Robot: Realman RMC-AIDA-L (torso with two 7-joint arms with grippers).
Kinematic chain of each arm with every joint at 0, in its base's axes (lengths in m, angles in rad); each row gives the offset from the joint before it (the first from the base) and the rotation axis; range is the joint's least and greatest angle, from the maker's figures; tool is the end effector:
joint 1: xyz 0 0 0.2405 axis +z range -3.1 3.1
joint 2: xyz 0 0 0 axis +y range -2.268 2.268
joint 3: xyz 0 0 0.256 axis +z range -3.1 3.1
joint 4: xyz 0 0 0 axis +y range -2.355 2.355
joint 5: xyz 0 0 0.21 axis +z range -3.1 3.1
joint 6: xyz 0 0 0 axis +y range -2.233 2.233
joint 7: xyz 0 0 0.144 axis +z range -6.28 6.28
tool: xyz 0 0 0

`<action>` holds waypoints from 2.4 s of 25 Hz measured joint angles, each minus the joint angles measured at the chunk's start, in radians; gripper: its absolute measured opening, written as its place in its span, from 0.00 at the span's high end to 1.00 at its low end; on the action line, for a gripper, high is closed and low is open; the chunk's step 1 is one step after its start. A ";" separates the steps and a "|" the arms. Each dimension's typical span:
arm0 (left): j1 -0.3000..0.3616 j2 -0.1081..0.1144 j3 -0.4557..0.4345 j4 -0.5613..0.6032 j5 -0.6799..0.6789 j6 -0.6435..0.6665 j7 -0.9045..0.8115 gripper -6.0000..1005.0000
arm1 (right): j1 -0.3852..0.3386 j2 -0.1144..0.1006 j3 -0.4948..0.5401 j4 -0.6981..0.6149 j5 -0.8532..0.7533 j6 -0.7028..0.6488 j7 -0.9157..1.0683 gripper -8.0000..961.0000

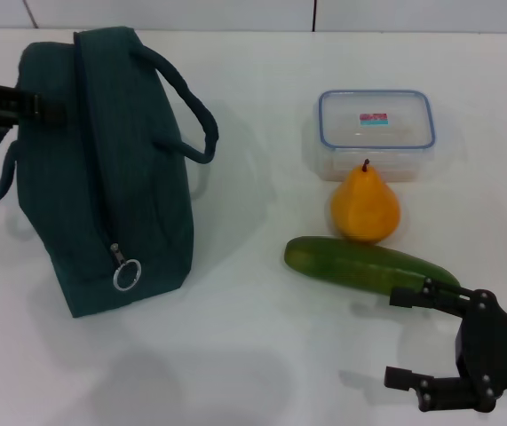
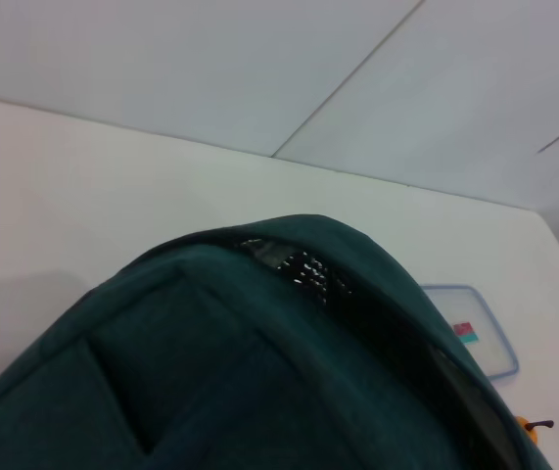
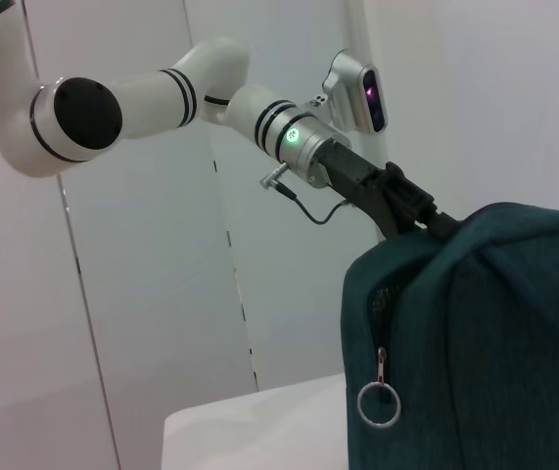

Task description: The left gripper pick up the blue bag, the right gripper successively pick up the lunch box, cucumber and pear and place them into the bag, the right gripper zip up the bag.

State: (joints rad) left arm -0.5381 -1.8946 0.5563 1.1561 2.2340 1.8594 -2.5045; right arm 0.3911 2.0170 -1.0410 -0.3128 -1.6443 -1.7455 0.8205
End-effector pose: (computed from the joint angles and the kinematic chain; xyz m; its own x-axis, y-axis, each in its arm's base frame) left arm -0.2595 0.3365 0.1551 0.3406 0.8521 0.3973 0.9374 -0.3402 -0.0739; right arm 0.2810 0.2371 -0.0360 0.7508 -0.1179 -0.6499 -0.1950 -0.9796 -0.0476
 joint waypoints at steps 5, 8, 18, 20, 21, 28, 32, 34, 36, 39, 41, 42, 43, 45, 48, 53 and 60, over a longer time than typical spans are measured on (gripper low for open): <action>-0.011 0.000 0.014 -0.010 0.003 -0.008 -0.013 0.57 | 0.000 0.000 0.001 -0.002 0.000 -0.001 0.000 0.08; -0.012 -0.003 0.030 -0.006 0.002 -0.010 -0.008 0.62 | 0.000 0.000 0.001 -0.003 0.000 -0.002 0.000 0.08; -0.018 -0.005 0.036 -0.004 -0.002 -0.010 0.016 0.82 | -0.001 0.000 0.001 0.000 0.008 -0.011 0.000 0.08; -0.019 -0.005 0.036 -0.005 -0.009 -0.009 0.014 0.87 | -0.006 0.000 0.001 0.001 0.036 -0.015 0.001 0.08; -0.019 -0.005 0.035 -0.005 -0.024 -0.008 0.010 0.87 | -0.011 0.000 0.001 0.006 0.061 -0.023 0.003 0.08; -0.030 -0.025 0.050 -0.006 -0.068 0.000 -0.001 0.95 | -0.044 -0.006 0.003 0.143 0.412 -0.115 0.104 0.08; -0.039 -0.035 0.070 -0.006 -0.097 0.000 -0.006 0.95 | -0.051 -0.006 0.003 0.234 0.593 -0.118 0.257 0.08; -0.043 -0.039 0.073 -0.006 -0.106 -0.001 -0.007 0.95 | -0.052 -0.006 0.004 0.277 0.668 -0.109 0.324 0.08; -0.047 -0.040 0.073 -0.005 -0.110 -0.002 -0.008 0.95 | -0.052 -0.006 0.004 0.302 0.728 -0.093 0.399 0.08; -0.051 -0.043 0.071 0.001 -0.112 -0.005 -0.011 0.95 | -0.052 -0.005 0.004 0.312 0.786 -0.011 0.570 0.08; -0.053 -0.043 0.070 0.001 -0.113 -0.007 -0.011 0.95 | -0.048 -0.003 0.004 0.313 0.802 0.086 0.710 0.08; -0.054 -0.043 0.069 0.001 -0.113 -0.007 -0.010 0.95 | -0.043 -0.002 0.004 0.314 0.804 0.132 0.757 0.08; -0.057 -0.043 0.069 0.001 -0.113 -0.008 -0.008 0.95 | -0.043 -0.002 0.004 0.314 0.804 0.132 0.757 0.08; -0.061 -0.043 0.068 0.001 -0.113 -0.009 -0.005 0.95 | -0.007 0.003 0.004 0.314 0.804 0.294 0.834 0.08; -0.070 -0.046 0.067 0.003 -0.119 -0.011 -0.005 0.95 | 0.013 0.007 0.004 0.311 0.804 0.342 0.855 0.08; -0.071 -0.048 0.072 0.019 -0.136 -0.011 -0.005 0.95 | 0.080 0.011 0.001 0.313 0.803 0.418 0.889 0.08; -0.083 -0.046 0.069 0.027 -0.136 -0.012 -0.009 0.95 | 0.192 0.011 0.003 0.365 0.800 0.530 0.917 0.08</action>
State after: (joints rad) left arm -0.6216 -1.9401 0.6249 1.1827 2.0978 1.8474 -2.5138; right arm 0.5827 2.0283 -1.0375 0.0522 -0.8446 -1.2160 1.7371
